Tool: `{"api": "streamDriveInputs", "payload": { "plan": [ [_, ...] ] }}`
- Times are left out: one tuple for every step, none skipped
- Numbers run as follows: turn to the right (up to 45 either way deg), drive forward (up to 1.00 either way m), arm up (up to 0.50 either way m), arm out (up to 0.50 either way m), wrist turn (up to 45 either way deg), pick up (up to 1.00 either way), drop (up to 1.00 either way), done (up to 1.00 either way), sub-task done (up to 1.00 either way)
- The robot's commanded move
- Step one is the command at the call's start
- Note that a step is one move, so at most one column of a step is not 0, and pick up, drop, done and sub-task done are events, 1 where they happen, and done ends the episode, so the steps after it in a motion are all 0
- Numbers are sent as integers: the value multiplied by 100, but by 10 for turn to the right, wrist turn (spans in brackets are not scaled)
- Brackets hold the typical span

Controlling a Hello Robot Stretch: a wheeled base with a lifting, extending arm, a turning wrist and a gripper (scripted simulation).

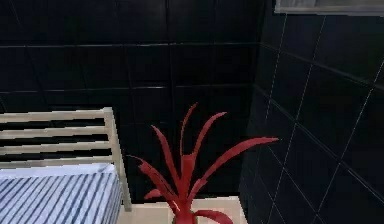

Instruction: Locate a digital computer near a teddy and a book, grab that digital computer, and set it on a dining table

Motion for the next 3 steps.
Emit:
{"api": "streamDriveInputs", "payload": {
  "plan": [
    [-450, 0, 0, 0, 0, 0, 0, 0, 0],
    [-450, 0, 0, 0, 0, 0, 0, 0, 0],
    [-450, 0, 0, 0, 0, 0, 0, 0, 0]
  ]
}}
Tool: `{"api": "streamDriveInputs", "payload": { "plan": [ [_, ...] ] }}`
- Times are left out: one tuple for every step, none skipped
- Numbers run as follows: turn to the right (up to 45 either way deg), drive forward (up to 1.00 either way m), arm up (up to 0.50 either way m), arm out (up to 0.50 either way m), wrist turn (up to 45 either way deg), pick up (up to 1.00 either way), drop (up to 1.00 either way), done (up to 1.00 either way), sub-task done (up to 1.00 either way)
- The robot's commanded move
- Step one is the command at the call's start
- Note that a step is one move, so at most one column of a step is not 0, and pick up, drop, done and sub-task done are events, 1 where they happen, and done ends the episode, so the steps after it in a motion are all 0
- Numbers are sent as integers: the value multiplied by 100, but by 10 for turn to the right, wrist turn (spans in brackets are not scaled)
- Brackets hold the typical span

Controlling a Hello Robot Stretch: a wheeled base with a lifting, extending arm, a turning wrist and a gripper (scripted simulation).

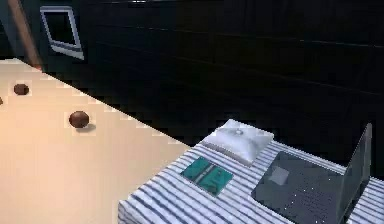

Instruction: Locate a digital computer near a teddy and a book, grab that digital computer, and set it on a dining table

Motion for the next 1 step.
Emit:
{"api": "streamDriveInputs", "payload": {
  "plan": [
    [-450, 0, 0, 0, 0, 0, 0, 0, 0]
  ]
}}
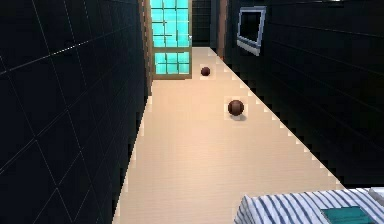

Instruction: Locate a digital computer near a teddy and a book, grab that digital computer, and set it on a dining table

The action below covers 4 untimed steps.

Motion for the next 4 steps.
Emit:
{"api": "streamDriveInputs", "payload": {
  "plan": [
    [0, 0, 50, 0, 0, 0, 0, 0, 0],
    [0, 0, 14, 0, 0, 0, 0, 0, 0],
    [0, 0, 0, 50, 0, 0, 0, 0, 0],
    [0, 0, 0, 0, 450, 0, 0, 0, 0]
  ]
}}
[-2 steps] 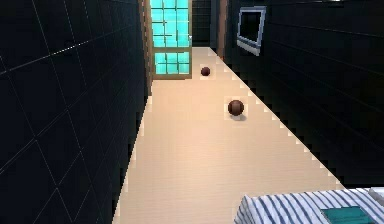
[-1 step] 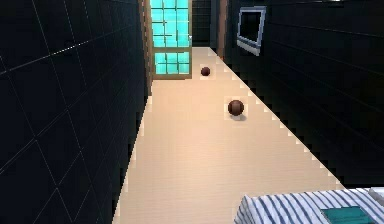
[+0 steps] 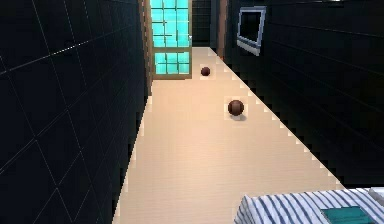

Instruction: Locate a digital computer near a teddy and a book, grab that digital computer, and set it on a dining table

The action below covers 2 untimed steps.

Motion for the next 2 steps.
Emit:
{"api": "streamDriveInputs", "payload": {
  "plan": [
    [0, 0, 0, 0, 450, 0, 0, 0, 0],
    [0, 0, 0, 0, 450, 0, 0, 0, 0]
  ]
}}
